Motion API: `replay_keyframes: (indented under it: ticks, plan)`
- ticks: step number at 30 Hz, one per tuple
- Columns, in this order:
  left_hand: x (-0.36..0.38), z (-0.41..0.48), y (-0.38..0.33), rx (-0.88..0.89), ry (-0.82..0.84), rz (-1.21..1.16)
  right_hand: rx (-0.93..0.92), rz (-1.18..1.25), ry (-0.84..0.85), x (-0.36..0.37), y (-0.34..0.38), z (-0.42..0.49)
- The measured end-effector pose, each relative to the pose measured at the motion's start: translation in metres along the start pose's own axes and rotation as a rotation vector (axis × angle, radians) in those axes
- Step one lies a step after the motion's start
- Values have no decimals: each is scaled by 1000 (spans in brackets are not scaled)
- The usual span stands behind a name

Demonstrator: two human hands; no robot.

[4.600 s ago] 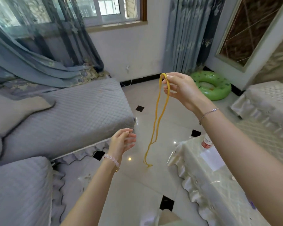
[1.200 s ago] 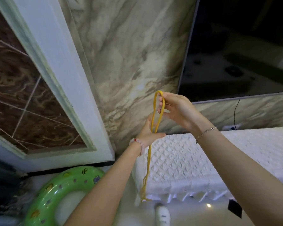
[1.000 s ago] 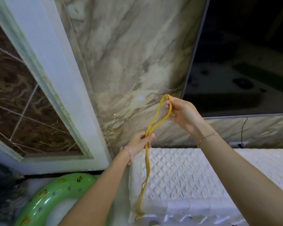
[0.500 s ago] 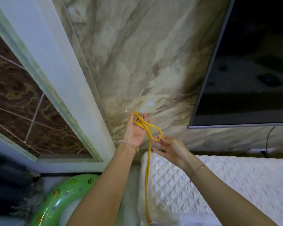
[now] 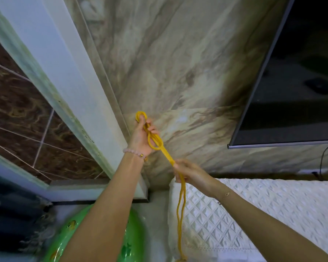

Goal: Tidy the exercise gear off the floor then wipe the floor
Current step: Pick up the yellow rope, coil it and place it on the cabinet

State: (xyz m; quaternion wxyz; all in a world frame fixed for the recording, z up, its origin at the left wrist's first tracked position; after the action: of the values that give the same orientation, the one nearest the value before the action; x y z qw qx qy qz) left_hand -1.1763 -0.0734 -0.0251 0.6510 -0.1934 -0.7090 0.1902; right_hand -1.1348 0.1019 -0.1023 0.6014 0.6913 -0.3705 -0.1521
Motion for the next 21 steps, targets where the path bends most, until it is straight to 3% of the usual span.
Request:
replay_keyframes:
  ticks: [2, 5, 9, 13, 17, 21]
  plan:
    - [-11, 4, -18, 61, -14, -14, 63, -244, 33, -11, -10, -8]
    - [-23, 4, -35, 104, -49, -10, 61, -299, -81, -28, -9, -16]
    - [-20, -8, -19, 104, -91, 349, -33, -472, -157, -30, 20, -13]
    - [-11, -18, 15, -64, 10, 788, -117, -600, -154, -22, 55, -5]
    - [5, -28, 41, -163, 121, 969, -121, -703, -126, -20, 87, 1]
    - [8, -34, 51, -199, 257, 1115, -115, -637, -125, -27, 106, 3]
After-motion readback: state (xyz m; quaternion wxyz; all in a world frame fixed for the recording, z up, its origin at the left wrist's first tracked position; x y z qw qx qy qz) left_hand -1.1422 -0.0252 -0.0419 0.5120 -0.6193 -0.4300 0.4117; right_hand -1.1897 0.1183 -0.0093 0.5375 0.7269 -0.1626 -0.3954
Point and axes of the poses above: each hand's wrist, its own z-axis towards the middle knuckle, its own x-axis out of the palm, y = z × x, the point moved 1 cm from there along z, towards the middle knuckle, and after that the axes turned 8 degrees about y, right-handed, at the moved point
